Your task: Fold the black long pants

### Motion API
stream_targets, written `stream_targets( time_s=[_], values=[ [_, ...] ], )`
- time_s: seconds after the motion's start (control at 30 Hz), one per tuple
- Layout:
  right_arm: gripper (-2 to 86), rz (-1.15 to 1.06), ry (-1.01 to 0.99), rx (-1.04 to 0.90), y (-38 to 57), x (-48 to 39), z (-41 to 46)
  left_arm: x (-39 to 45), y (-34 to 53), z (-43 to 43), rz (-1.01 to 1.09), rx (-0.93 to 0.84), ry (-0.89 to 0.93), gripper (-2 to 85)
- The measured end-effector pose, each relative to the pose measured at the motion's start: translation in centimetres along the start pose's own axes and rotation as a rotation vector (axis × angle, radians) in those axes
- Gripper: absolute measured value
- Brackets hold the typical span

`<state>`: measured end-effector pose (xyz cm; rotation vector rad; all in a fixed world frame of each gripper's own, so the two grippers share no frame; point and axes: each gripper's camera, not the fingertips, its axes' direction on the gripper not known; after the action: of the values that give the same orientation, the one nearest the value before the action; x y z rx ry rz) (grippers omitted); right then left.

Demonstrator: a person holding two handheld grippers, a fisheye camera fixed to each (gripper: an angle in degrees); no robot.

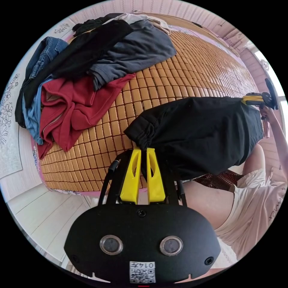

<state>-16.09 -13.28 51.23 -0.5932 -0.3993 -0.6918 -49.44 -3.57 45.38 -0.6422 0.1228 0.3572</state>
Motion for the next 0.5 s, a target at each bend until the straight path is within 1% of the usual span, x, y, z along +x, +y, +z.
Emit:
stream_targets(
  time_s=[0.07,0.17,0.23,0.3,0.4,0.47,0.5],
  values=[
    [2.0,0.069,-0.008,-0.017,-0.3,1.1,1.2,-0.1,-0.8,0.3,-0.048,0.002,-0.005,3.3],
    [3.7,0.135,-0.015,0.031,0.1,2.3,0.5,-0.7,-0.9,-0.2,-0.12,0.037,0.032,5.1],
    [3.6,0.179,0.006,0.071,0.8,3.3,-0.6,-1.0,-0.6,-0.8,-0.157,0.064,0.056,6.0],
    [1.4,0.205,0.033,0.112,1.9,4.0,-1.9,-1.0,0.1,-1.8,-0.175,0.082,0.053,8.1],
    [0.2,0.142,0.024,0.15,4.0,3.5,-3.9,0.0,2.3,-4.2,-0.176,0.085,-0.036,12.4],
    [-0.4,0.089,0.092,0.126,5.9,2.2,-4.2,1.6,4.9,-6.4,-0.17,0.099,-0.217,11.9],
    [-0.5,0.079,0.11,0.116,6.3,1.9,-4.0,2.0,5.5,-6.9,-0.169,0.1,-0.254,11.6]
  ],
)
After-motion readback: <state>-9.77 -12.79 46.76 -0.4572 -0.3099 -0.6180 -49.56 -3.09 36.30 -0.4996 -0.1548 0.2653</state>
